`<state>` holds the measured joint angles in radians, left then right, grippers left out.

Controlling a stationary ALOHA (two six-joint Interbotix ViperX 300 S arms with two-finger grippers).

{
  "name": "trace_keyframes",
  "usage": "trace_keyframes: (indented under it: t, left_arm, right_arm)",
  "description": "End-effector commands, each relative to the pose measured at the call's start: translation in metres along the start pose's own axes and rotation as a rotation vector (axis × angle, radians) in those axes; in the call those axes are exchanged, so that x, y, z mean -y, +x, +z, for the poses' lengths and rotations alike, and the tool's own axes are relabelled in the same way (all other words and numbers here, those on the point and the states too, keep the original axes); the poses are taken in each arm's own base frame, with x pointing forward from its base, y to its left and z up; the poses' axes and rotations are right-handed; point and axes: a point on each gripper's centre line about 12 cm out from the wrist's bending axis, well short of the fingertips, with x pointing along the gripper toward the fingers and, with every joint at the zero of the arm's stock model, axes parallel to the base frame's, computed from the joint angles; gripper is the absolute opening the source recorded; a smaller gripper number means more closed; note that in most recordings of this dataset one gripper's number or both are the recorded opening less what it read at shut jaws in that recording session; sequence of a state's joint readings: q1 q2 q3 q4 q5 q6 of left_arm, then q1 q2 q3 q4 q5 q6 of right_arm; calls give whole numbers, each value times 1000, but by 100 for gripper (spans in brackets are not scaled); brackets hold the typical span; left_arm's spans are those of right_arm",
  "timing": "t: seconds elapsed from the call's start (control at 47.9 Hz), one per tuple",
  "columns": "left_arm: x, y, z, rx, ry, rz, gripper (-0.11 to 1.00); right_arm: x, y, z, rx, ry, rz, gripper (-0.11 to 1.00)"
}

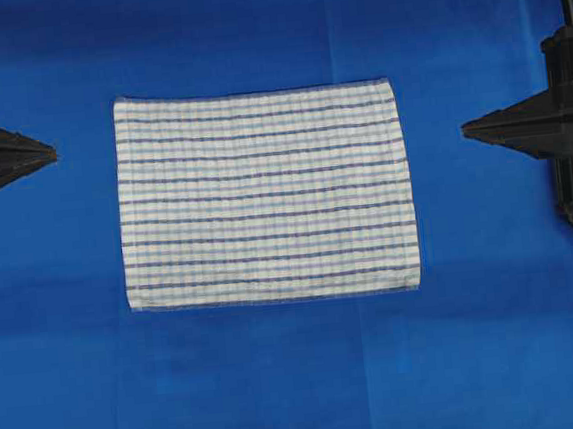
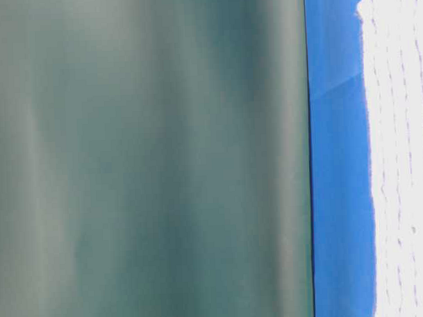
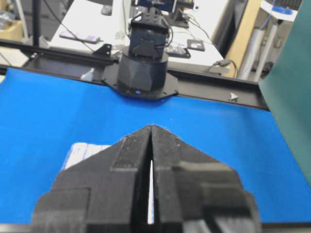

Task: Fold the blue towel.
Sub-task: 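Move both grippers to the towel's top corners and pinch them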

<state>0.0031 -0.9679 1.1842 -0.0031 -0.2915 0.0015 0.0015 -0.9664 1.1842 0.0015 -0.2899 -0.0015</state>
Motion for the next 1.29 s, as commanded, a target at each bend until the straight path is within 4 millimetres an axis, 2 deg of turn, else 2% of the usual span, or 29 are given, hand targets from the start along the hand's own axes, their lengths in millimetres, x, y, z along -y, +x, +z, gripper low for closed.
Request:
trace_keyframes:
  t: [0.0,0.167,0.292,0.626,0.668,0.772,0.856,0.898,0.981,1.044,1.273]
  left_arm:
    - [2,3,4,4,-22,-9,0]
    - [-3,6,-2,-21,-12,17,0]
    - [-12,9,-13,-64,-10,63,0]
    - [-59,24,-64,-271,-54,264,1]
    - [-64,26,-70,-298,-59,285,3]
    - [-78,29,-87,-366,-74,337,20]
    - [-88,31,-100,-407,-92,374,44]
    - [-93,31,-106,-424,-101,391,57]
    - [-102,32,-119,-466,-114,423,78]
    - [-108,32,-128,-494,-122,442,88]
    - [-119,35,-163,-583,-147,473,85]
  right_arm:
    - [3,5,9,15,2,-14,20]
    - [17,12,-5,-94,24,-82,20]
    - [30,15,-17,-160,56,-148,20]
    - [78,22,-62,-349,122,-358,21]
    - [84,25,-70,-381,129,-376,26]
    - [93,30,-88,-450,148,-407,56]
    - [103,34,-105,-512,166,-436,81]
    - [106,36,-113,-537,174,-446,88]
    - [113,39,-127,-572,183,-464,87]
    - [117,42,-137,-588,187,-474,85]
    - [128,49,-174,-658,213,-508,85]
